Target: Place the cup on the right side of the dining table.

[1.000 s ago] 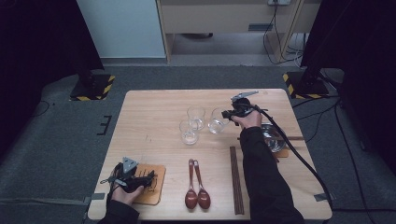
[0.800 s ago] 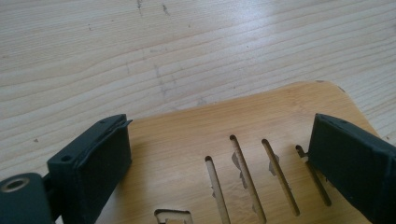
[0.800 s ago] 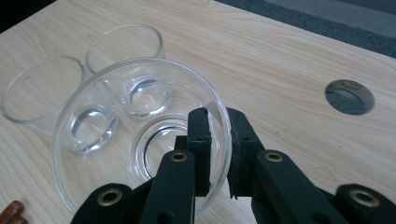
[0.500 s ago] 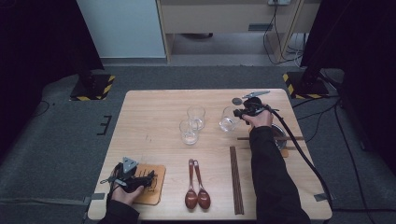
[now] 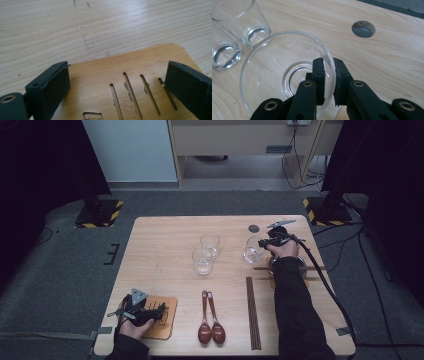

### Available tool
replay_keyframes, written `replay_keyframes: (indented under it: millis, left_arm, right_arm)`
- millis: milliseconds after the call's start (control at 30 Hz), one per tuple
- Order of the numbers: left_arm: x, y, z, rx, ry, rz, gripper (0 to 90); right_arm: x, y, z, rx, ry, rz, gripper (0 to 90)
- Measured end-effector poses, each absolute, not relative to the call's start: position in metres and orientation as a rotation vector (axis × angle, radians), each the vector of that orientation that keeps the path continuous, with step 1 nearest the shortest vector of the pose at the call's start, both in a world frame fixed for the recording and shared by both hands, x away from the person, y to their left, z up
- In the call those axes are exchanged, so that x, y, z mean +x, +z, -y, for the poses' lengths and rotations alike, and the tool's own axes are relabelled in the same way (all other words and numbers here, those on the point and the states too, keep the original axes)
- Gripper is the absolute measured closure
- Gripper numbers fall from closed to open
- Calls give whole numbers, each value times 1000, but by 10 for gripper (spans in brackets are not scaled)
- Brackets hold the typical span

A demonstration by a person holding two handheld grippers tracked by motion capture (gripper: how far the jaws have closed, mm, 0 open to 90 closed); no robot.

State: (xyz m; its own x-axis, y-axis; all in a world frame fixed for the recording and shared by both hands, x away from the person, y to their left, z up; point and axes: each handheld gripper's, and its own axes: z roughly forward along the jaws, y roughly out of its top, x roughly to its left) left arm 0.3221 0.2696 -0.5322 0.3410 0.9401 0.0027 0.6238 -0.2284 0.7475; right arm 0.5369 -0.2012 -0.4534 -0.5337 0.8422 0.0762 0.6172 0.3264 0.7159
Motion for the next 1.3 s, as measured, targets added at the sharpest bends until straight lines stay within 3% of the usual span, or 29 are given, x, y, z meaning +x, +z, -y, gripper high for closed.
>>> replay_keyframes:
  millis: [500, 933, 1300]
  left_arm:
    - [322, -532, -270, 1950, 616, -1365, 50]
    - [322, -532, -270, 1950, 617, -1365, 50]
    - [322, -532, -270, 1951, 617, -1365, 50]
  right_arm:
    - [540, -467, 208, 1343, 920, -2278, 825]
    - [539, -456, 206, 1337, 988, -2196, 839]
    - [520, -424, 218, 1320, 1078, -2123, 708]
